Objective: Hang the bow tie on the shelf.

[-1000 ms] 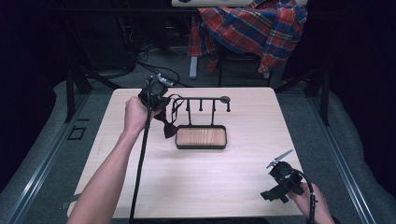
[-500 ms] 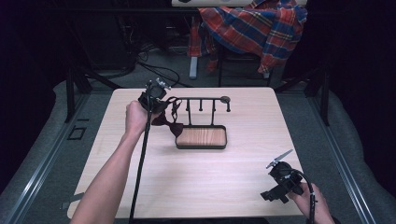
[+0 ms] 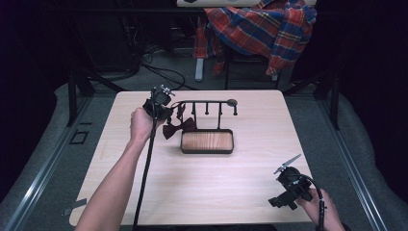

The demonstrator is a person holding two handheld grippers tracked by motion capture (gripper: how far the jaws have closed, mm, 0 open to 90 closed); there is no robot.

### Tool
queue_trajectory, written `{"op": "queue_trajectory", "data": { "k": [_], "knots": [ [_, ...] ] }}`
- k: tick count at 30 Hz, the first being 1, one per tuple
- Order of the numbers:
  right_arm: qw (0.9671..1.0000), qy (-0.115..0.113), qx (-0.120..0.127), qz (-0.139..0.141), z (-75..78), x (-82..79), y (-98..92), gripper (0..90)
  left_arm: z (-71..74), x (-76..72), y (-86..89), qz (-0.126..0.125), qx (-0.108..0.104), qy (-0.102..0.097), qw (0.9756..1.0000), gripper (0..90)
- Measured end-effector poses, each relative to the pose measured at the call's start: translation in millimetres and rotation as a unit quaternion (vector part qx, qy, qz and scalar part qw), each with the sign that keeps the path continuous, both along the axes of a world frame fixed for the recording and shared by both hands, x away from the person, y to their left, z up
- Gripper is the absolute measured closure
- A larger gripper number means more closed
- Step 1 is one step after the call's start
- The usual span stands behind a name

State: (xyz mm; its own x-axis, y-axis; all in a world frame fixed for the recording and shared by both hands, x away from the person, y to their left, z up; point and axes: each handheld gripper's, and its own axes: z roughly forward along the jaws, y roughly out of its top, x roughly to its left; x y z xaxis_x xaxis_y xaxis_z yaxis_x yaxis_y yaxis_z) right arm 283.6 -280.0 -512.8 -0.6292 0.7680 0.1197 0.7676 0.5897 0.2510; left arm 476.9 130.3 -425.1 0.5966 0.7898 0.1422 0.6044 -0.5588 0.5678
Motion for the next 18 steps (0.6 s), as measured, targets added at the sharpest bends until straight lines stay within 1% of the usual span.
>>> {"op": "queue_trajectory", "data": {
  "k": [2, 5, 7, 9, 10, 11, 15, 16, 18],
  "knots": [
    [1.0000, -0.002, 0.001, -0.004, -0.3, -0.4, 0.2, 15.6, -1.4, -0.4, -0.3, 0.000, 0.000, 0.002, 1.0000, 80.4],
    [1.0000, 0.002, 0.000, -0.001, 0.1, -0.1, 0.1, 15.5, -2.4, -1.0, -0.8, -0.001, 0.004, 0.003, 1.0000, 78.2],
    [1.0000, 0.002, -0.001, -0.001, 0.2, -0.1, 0.0, 15.6, -1.9, -1.7, -0.8, -0.002, 0.005, 0.002, 1.0000, 75.0],
    [1.0000, 0.002, 0.000, -0.002, 0.2, -0.1, -0.1, 15.6, -1.1, -2.6, -0.5, -0.001, 0.006, 0.001, 1.0000, 69.1],
    [1.0000, 0.002, -0.001, -0.002, 0.1, 0.0, -0.1, 15.5, -0.5, -3.5, -0.1, 0.004, 0.009, -0.004, 0.9999, 64.0],
    [1.0000, -0.002, 0.002, -0.003, -0.6, -0.3, 0.1, 15.6, 0.0, -4.2, 0.5, 0.007, 0.010, -0.007, 0.9999, 56.4],
    [1.0000, 0.001, 0.000, -0.001, 0.2, -0.1, -0.1, 15.6, 4.0, -6.6, 6.6, 0.010, 0.016, -0.008, 0.9998, 40.1],
    [1.0000, 0.001, 0.000, -0.002, 0.3, -0.1, -0.3, 15.6, 4.9, -7.3, 8.2, 0.012, 0.016, -0.010, 0.9998, 33.9],
    [1.0000, -0.001, 0.001, -0.005, 0.2, -0.4, -0.2, 15.6, 6.9, -8.5, 11.1, 0.012, 0.014, -0.009, 0.9998, 28.6]
  ]
}}
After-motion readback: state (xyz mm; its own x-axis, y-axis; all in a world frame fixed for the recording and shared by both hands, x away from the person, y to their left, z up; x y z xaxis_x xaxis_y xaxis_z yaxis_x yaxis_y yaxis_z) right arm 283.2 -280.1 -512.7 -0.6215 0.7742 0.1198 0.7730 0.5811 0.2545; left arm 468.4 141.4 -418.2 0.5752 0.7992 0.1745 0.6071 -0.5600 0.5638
